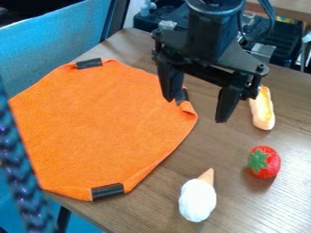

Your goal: Fold the cloth from bottom right to top left

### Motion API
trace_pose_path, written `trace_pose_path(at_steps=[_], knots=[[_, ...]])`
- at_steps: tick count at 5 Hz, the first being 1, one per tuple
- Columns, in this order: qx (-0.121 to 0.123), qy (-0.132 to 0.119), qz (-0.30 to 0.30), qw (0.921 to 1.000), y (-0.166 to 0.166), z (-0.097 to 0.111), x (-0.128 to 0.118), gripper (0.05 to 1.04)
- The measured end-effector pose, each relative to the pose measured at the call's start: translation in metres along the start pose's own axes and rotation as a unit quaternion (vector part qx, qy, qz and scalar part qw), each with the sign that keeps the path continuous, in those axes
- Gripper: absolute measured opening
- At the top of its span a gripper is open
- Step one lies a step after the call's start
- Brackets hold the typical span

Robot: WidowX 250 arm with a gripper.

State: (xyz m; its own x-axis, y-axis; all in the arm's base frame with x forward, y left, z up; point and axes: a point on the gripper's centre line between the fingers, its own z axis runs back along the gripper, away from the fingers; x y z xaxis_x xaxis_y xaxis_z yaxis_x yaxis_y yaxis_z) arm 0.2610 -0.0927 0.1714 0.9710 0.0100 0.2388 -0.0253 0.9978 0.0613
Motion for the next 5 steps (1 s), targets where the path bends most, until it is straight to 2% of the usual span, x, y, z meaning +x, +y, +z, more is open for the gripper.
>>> trace_pose_path(at_steps=[1,2,3,4,5], knots=[[0.003,0.011,-0.005,0.9999,0.000,-0.007,-0.003,1.001],[-0.016,0.015,-0.096,0.9951,0.032,-0.023,-0.032,1.001],[-0.031,-0.017,-0.229,0.9728,0.048,-0.026,-0.046,1.001],[-0.049,-0.038,-0.286,0.9562,0.070,-0.031,-0.065,1.001],[-0.012,-0.020,-0.332,0.9431,0.074,-0.058,-0.089,1.001]])
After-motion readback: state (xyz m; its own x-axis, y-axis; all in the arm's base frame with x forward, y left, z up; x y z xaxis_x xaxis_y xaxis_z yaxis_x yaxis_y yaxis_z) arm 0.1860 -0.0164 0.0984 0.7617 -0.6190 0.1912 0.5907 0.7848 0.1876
